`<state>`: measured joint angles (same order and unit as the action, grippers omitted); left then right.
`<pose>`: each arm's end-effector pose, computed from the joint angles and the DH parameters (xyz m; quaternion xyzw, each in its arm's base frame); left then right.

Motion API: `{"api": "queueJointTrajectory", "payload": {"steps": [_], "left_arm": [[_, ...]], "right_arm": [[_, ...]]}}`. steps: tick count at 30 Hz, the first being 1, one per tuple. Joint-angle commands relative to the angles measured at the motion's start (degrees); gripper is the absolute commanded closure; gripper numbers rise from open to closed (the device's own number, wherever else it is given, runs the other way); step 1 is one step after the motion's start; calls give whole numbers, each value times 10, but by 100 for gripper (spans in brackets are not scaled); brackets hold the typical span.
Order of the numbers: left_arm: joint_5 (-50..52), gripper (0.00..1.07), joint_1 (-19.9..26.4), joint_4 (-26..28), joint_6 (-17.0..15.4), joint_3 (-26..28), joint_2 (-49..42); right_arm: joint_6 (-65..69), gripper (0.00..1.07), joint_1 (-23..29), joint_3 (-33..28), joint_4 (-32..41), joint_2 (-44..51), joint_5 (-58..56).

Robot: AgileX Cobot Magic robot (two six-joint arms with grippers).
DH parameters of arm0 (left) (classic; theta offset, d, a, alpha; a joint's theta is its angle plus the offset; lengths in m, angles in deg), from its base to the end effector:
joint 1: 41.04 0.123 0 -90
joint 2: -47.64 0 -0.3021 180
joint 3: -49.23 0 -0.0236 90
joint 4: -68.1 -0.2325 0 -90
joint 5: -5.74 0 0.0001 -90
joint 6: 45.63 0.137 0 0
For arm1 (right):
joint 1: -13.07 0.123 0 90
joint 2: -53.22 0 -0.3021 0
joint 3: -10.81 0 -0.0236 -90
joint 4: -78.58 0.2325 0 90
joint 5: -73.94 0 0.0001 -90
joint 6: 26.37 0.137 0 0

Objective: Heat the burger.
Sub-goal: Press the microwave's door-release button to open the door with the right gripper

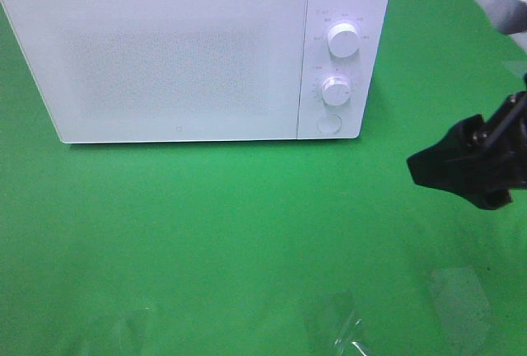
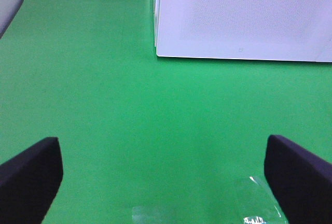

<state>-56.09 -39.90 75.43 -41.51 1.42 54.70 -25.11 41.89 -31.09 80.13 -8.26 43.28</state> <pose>-0.0012 -0.0154 0.2524 0.0260 0.8491 -0.0397 0.5260 0.1619 0.0912 0.2623 -0.2115 0.8960 0.1118 0.3742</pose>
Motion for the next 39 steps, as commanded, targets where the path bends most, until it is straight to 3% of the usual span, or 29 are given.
{"api": "queueJointTrajectory", "payload": {"steps": [1, 16, 22, 31, 39], "left_arm": [[6, 9, 1, 5, 1, -1, -9], [6, 9, 1, 5, 1, -1, -9], [6, 9, 1, 5, 1, -1, -9], [6, 9, 1, 5, 1, -1, -9], [6, 9, 1, 5, 1, -1, -9]], "right_arm": [[-8, 31, -2, 1, -15, 40, -37], [18, 31, -15, -1, -35, 282, -172], [15, 31, -115, -46, -34, 388, -215], [16, 31, -210, -65, -20, 502, -222], [15, 31, -242, -77, -21, 559, -242]]}}
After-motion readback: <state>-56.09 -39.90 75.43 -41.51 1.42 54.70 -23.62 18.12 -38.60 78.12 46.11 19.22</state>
